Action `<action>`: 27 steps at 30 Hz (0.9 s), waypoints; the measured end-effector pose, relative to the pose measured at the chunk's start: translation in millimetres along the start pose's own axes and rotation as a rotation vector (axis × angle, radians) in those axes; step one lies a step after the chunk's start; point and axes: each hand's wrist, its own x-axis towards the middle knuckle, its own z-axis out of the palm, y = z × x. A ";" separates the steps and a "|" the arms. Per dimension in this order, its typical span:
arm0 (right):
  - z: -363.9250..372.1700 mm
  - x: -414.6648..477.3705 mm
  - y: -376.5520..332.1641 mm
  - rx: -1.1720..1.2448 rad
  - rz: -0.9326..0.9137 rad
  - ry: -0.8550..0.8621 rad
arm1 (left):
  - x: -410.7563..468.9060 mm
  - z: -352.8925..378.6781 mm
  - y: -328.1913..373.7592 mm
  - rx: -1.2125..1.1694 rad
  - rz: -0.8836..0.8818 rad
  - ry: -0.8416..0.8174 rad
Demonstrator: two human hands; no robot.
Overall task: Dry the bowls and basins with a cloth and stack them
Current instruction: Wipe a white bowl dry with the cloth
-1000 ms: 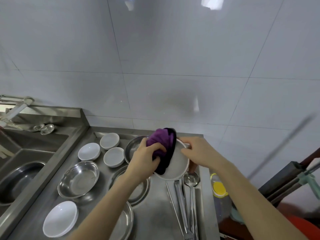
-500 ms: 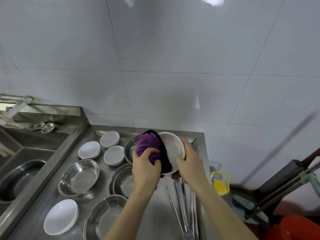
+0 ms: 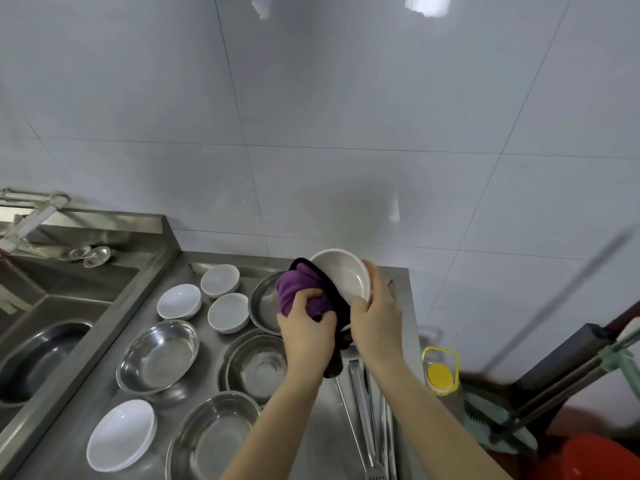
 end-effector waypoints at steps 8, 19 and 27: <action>-55.3 48.0 -17.8 -0.226 0.034 -0.668 | 25.6 -40.4 12.7 0.430 0.390 -0.370; -5.4 -17.9 -13.3 -0.042 -0.007 -0.147 | 11.2 -9.3 2.6 -0.056 -0.010 0.062; -37.7 5.8 -13.9 -0.085 0.045 -0.342 | 25.1 -33.9 11.5 0.370 0.336 -0.161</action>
